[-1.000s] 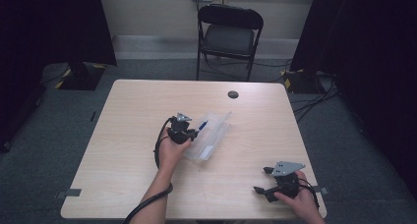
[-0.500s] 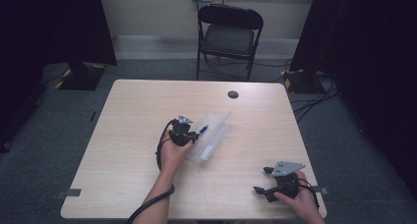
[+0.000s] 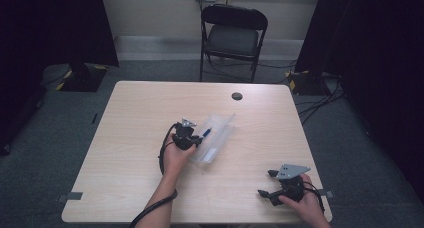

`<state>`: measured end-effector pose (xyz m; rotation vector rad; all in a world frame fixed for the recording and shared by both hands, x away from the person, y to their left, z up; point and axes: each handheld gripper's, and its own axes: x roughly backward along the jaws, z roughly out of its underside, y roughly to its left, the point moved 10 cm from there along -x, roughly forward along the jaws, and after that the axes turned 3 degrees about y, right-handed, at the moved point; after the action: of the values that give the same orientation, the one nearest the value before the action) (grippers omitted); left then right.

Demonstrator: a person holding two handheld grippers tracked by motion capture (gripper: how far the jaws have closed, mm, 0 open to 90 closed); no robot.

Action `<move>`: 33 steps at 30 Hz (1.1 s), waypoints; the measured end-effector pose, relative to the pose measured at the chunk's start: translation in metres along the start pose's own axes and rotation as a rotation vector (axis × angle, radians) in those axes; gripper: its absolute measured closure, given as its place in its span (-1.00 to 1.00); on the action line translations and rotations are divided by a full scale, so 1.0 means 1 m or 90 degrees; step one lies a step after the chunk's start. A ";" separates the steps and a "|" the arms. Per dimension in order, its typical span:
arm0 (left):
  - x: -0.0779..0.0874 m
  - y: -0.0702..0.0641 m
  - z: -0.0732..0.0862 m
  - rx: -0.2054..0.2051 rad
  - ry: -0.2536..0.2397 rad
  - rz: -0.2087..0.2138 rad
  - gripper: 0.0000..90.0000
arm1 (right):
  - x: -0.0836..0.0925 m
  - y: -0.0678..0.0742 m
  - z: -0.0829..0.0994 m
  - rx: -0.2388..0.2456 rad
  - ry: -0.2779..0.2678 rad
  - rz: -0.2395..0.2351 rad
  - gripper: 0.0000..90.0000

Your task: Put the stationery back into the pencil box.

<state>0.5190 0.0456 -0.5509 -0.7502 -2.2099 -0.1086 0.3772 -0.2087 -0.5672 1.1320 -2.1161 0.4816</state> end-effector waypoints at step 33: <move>0.024 -0.006 -0.001 -0.027 -0.020 0.035 0.12 | 0.000 0.000 0.000 -0.001 0.000 0.000 -0.64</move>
<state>0.5040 0.0520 -0.5325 -0.8410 -2.2208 -0.1161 0.3771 -0.2087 -0.5672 1.1315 -2.1160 0.4805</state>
